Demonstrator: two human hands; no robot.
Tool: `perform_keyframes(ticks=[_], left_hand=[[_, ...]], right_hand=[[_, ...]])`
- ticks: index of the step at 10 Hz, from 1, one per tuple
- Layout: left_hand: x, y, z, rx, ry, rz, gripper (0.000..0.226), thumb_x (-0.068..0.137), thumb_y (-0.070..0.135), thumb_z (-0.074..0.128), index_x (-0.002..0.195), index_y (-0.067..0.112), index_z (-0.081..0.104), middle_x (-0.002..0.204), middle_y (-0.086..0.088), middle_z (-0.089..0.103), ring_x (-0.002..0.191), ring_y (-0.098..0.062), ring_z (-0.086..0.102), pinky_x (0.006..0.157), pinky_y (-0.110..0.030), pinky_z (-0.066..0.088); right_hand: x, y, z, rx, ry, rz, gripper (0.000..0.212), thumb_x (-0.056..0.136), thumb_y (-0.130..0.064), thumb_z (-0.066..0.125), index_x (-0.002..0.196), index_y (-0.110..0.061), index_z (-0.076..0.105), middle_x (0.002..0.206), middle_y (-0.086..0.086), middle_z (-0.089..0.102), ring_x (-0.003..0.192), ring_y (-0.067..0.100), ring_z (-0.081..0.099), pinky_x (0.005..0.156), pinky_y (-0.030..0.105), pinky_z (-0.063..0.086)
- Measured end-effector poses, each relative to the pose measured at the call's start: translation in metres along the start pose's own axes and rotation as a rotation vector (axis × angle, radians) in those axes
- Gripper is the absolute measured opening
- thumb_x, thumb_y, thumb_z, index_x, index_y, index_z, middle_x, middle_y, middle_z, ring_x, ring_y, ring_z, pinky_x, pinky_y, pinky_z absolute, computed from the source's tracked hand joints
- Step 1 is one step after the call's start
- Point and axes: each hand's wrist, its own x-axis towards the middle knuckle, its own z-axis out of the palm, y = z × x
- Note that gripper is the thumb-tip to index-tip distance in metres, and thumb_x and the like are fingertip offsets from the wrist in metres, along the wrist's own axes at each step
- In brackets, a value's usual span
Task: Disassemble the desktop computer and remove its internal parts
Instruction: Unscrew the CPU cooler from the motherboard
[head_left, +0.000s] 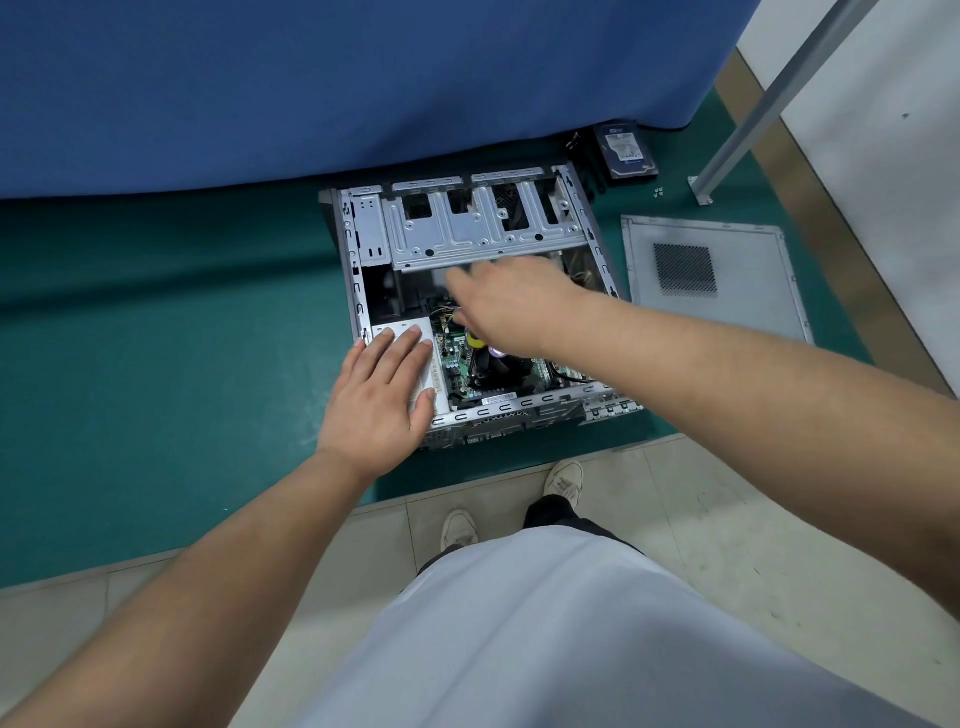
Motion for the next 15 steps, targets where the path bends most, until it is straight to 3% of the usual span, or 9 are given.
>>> perform_keyframes(ticks=[1,3,6,8,10,12,13,14,15], left_hand=[[0.0,0.0,0.0,0.005,-0.002,-0.002,0.059,0.098,0.042,0.042,0.149,0.014,0.053,0.157,-0.004,0.047,0.146,-0.033,0.038,0.125,-0.051,0.021],[0.0,-0.001,0.001,-0.005,0.006,0.002,0.06,0.098,0.043,0.039,0.148,0.013,0.053,0.157,-0.005,0.048,0.146,-0.034,0.039,0.124,-0.052,0.021],[0.0,-0.001,0.001,-0.011,-0.002,-0.007,0.06,0.098,0.043,0.04,0.149,0.014,0.053,0.158,-0.003,0.046,0.147,-0.032,0.038,0.125,-0.05,0.019],[0.0,0.0,0.001,-0.01,-0.002,-0.014,0.06,0.098,0.044,0.039,0.149,0.015,0.052,0.158,-0.002,0.046,0.148,-0.03,0.037,0.126,-0.049,0.018],[0.0,-0.001,0.003,-0.007,-0.005,-0.014,0.059,0.099,0.044,0.039,0.149,0.016,0.052,0.159,-0.002,0.045,0.149,-0.029,0.035,0.126,-0.048,0.017],[0.0,0.0,0.002,0.002,-0.002,-0.011,0.06,0.098,0.043,0.039,0.149,0.015,0.052,0.159,-0.002,0.045,0.148,-0.03,0.036,0.126,-0.048,0.017],[0.0,-0.001,0.002,-0.003,-0.002,-0.013,0.059,0.098,0.043,0.04,0.149,0.015,0.052,0.158,-0.003,0.046,0.148,-0.03,0.036,0.126,-0.048,0.017],[-0.001,-0.001,0.002,-0.008,-0.001,-0.013,0.059,0.098,0.042,0.041,0.149,0.016,0.052,0.158,-0.002,0.046,0.148,-0.03,0.036,0.126,-0.049,0.017],[-0.001,-0.001,0.002,-0.01,-0.006,-0.015,0.059,0.098,0.043,0.041,0.15,0.016,0.051,0.159,-0.002,0.045,0.148,-0.03,0.035,0.126,-0.049,0.017]], right_hand=[[0.0,0.018,-0.014,0.229,-0.195,-0.26,0.036,0.102,-0.04,0.054,0.135,-0.024,0.053,0.115,0.002,0.051,0.107,0.025,0.054,0.08,0.038,0.045],[-0.004,-0.002,-0.002,-0.056,0.076,0.144,0.06,0.102,-0.069,0.026,0.119,-0.024,0.061,0.065,-0.002,0.048,0.068,0.028,0.052,0.051,0.028,0.022],[-0.003,0.019,-0.013,0.255,-0.187,-0.172,0.034,0.099,-0.035,0.05,0.127,-0.016,0.05,0.111,0.003,0.052,0.103,0.024,0.052,0.077,0.037,0.041],[-0.001,0.0,0.001,0.035,0.045,0.215,0.056,0.103,-0.063,0.026,0.123,-0.018,0.053,0.072,0.0,0.052,0.079,0.033,0.061,0.051,0.031,0.022],[0.002,0.014,-0.006,0.163,-0.153,-0.196,0.031,0.101,-0.028,0.048,0.131,-0.019,0.046,0.125,0.008,0.053,0.11,0.029,0.05,0.085,0.044,0.048],[-0.003,0.0,-0.003,-0.017,0.013,0.022,0.059,0.102,-0.063,0.03,0.138,-0.019,0.045,0.079,0.0,0.054,0.07,0.028,0.058,0.05,0.031,0.027],[-0.001,-0.006,0.001,-0.033,0.066,0.117,0.052,0.106,-0.056,0.033,0.13,-0.012,0.046,0.069,0.002,0.05,0.054,0.025,0.042,0.048,0.031,0.023],[0.001,0.001,0.001,0.171,-0.045,-0.049,0.02,0.106,-0.032,0.048,0.12,-0.018,0.047,0.098,0.006,0.057,0.078,0.028,0.055,0.058,0.037,0.038],[-0.003,0.016,-0.008,0.388,-0.192,-0.176,0.021,0.096,-0.013,0.055,0.105,-0.03,0.049,0.106,-0.004,0.046,0.094,0.022,0.054,0.067,0.034,0.04]])
